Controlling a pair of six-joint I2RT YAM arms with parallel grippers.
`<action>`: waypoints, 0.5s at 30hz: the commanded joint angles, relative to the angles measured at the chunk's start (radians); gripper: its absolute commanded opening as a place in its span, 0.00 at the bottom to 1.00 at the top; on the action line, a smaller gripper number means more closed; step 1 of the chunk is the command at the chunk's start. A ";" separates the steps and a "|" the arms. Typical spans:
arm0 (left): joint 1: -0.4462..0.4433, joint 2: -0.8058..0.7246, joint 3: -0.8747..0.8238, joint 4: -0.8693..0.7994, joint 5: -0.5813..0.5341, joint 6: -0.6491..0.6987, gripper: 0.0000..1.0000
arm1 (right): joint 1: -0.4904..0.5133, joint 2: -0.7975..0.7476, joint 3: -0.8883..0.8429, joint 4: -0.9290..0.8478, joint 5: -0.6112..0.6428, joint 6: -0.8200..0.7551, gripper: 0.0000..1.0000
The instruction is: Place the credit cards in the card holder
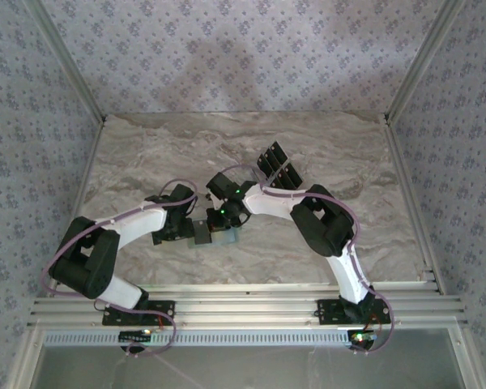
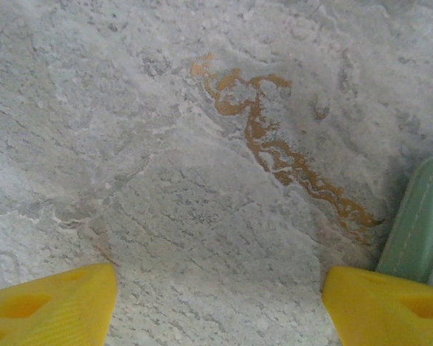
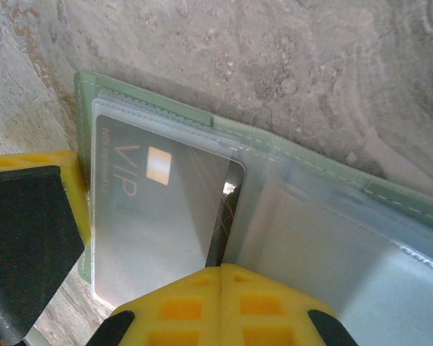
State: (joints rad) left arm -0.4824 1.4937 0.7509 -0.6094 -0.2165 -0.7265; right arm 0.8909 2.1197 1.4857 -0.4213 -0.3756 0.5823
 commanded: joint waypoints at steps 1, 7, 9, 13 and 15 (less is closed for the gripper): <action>0.001 0.049 -0.022 0.024 0.015 0.001 0.79 | 0.006 0.008 0.028 -0.024 -0.025 -0.015 0.05; 0.000 0.057 0.002 0.025 0.014 0.013 0.79 | -0.027 -0.096 -0.008 -0.009 -0.030 -0.015 0.17; 0.001 0.059 0.014 0.024 0.011 0.019 0.78 | -0.039 -0.133 -0.019 -0.013 -0.021 -0.019 0.28; 0.002 0.073 0.046 0.020 0.006 0.035 0.78 | -0.065 -0.194 -0.059 -0.025 0.007 -0.020 0.41; 0.001 0.081 0.064 0.020 0.006 0.042 0.79 | -0.073 -0.213 -0.089 -0.028 0.026 -0.019 0.47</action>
State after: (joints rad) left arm -0.4824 1.5280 0.7940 -0.6498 -0.2165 -0.6994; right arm 0.8291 1.9461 1.4353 -0.4198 -0.3779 0.5690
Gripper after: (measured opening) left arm 0.785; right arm 0.454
